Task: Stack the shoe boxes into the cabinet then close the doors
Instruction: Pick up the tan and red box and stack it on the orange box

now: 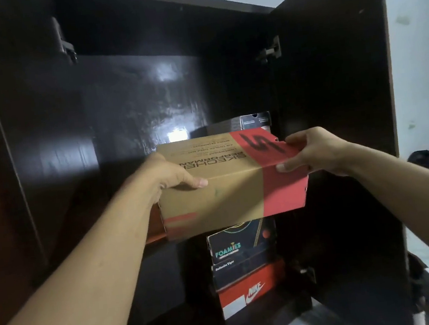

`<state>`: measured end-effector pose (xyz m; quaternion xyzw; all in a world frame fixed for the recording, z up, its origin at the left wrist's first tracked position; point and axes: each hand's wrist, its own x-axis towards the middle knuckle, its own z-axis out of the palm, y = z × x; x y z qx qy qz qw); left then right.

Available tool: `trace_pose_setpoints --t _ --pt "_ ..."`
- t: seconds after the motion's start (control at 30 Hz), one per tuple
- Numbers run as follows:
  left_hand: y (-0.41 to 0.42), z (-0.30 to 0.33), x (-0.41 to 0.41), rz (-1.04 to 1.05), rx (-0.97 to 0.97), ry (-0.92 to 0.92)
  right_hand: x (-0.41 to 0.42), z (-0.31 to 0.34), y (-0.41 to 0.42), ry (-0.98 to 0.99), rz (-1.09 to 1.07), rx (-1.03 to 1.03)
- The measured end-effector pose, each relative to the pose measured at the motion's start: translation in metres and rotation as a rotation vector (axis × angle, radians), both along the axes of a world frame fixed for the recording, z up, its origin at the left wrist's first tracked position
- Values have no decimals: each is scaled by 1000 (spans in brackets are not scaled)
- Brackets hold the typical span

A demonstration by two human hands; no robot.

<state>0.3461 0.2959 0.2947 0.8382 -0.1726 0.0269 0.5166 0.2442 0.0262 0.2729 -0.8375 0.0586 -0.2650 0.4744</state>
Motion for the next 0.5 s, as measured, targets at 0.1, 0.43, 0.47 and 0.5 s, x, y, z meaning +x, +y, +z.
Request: trace_pose_setpoints --t 0.1,0.43,0.47,0.5 --pt "4 -1 15 88 -83 -35 32 1 3 6 35 39" --pt "8 -11 67 269 -188 -116 118 4 17 -18 125 68" --pt "8 -9 71 278 -179 -115 125 4 17 -19 115 56" --pt "8 -7 76 291 -170 -117 131 5 17 -18 110 45"
